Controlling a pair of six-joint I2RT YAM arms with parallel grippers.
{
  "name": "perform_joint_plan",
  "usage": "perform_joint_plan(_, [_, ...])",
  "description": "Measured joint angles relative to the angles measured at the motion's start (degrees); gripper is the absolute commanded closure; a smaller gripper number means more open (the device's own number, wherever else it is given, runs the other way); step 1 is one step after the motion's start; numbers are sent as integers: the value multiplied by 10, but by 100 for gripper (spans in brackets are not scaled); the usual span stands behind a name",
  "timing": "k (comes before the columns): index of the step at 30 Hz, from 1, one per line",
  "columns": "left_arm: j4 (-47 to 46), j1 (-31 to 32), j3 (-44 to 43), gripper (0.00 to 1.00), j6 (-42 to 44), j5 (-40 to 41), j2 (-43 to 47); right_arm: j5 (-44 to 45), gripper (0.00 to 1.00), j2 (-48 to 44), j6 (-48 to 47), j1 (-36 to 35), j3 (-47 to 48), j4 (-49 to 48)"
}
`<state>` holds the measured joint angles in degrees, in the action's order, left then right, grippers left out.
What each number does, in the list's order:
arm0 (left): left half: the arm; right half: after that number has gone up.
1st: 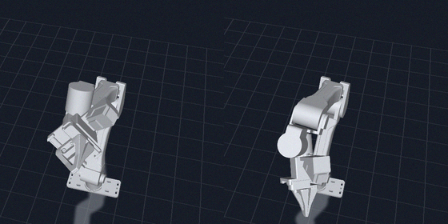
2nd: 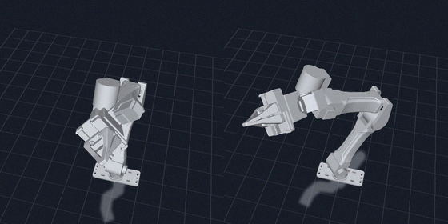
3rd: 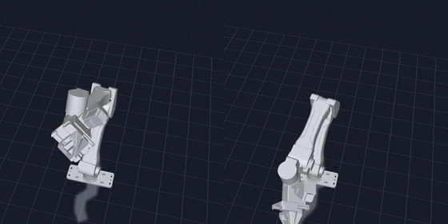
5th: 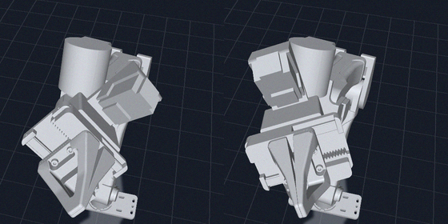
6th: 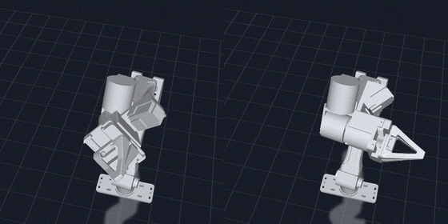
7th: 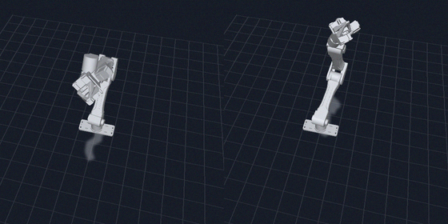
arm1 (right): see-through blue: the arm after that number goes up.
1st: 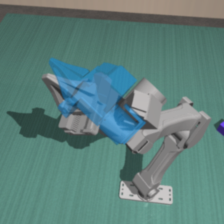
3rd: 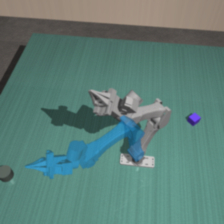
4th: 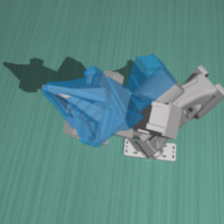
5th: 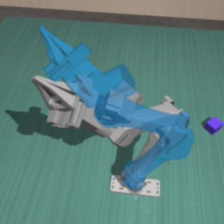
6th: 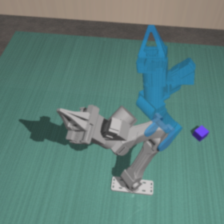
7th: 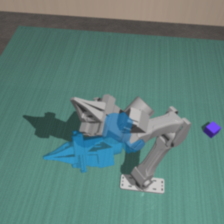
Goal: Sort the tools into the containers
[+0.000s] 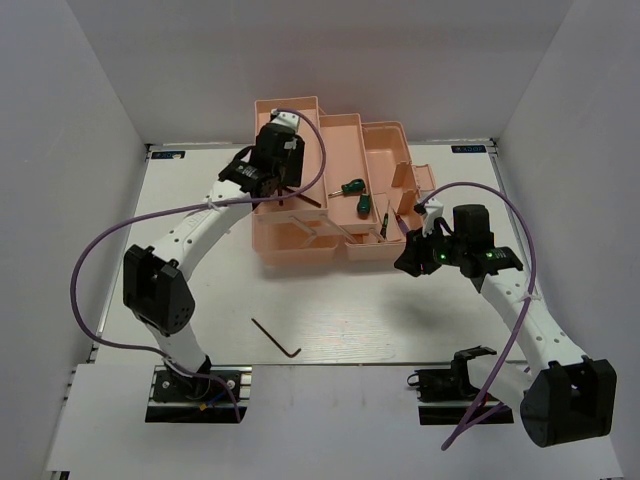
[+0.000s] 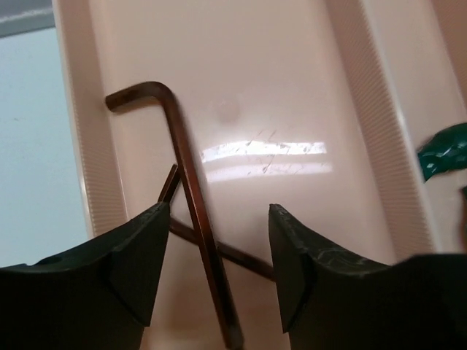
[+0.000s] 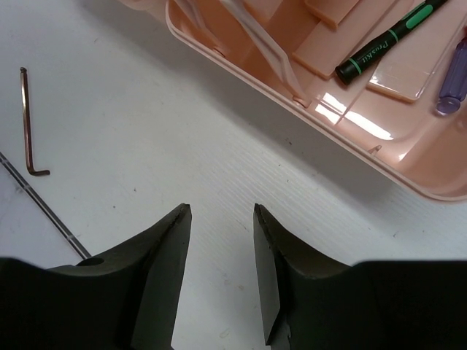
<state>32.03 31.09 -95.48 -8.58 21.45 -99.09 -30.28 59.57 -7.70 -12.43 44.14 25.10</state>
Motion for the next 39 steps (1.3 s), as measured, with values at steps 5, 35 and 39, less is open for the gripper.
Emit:
perform_joint_plan(5, [-35, -10, 93, 29, 8, -48, 52, 0, 54, 1, -3, 0, 0, 0])
perform_joint_plan(35, [-10, 11, 626, 32, -202, -187, 500, 21, 54, 36, -18, 4, 0, 0])
perform_joint_plan(39, [-3, 14, 622, 32, -218, -179, 491, 23, 54, 36, -19, 7, 0, 0])
